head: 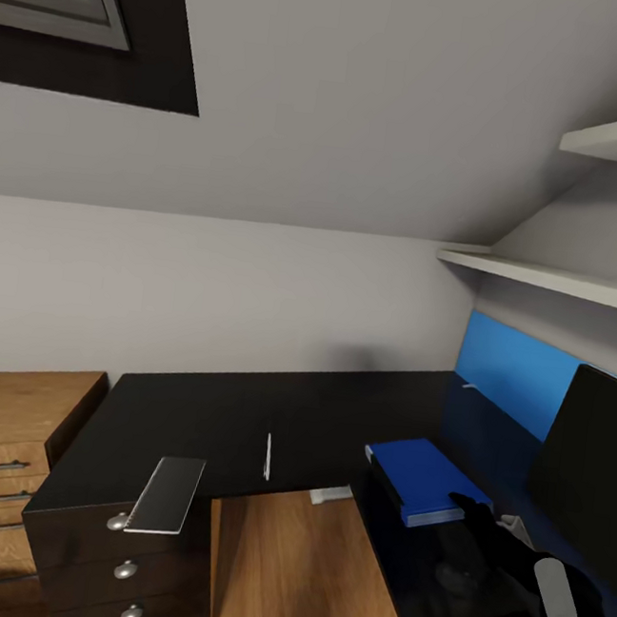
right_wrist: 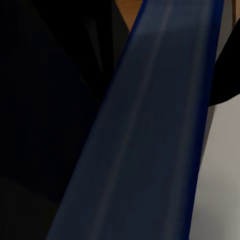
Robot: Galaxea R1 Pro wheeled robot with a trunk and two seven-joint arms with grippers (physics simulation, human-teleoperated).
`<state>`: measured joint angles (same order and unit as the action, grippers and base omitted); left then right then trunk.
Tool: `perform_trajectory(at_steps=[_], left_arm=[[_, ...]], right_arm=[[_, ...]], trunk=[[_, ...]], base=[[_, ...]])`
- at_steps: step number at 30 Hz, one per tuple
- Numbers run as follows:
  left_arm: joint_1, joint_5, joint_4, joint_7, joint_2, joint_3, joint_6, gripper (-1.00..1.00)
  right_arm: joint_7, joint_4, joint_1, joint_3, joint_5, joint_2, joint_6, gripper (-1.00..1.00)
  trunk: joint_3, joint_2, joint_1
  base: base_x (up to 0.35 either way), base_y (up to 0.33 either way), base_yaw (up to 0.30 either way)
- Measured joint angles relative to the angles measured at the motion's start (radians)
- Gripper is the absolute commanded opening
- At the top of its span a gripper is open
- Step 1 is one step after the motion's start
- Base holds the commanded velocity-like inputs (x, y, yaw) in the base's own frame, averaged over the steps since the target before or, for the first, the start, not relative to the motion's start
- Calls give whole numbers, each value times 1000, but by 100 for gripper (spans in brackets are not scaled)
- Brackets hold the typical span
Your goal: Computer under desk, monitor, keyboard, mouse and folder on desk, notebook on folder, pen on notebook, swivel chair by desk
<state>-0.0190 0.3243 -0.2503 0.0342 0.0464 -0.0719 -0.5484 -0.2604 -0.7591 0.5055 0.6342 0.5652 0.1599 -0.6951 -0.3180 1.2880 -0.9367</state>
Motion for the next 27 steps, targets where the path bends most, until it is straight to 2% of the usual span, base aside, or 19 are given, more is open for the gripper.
perform_trajectory(at_steps=[19,24,27], left_arm=[[0,-1,0,-2,0,2,0,100],[0,-1,0,-2,0,2,0,100],[0,0,0,-1,1,2,0,100]], right_arm=[[-1,0,0,0,0,2,0,-100],[-1,-1,0,0,17,2,-2,-100],[-1,-1,0,0,17,2,-2,-100]], trunk=[[-60,133,-73],[-75,168,-92],[-75,168,-92]], base=[[0,0,0],[0,0,0],[0,0,0]])
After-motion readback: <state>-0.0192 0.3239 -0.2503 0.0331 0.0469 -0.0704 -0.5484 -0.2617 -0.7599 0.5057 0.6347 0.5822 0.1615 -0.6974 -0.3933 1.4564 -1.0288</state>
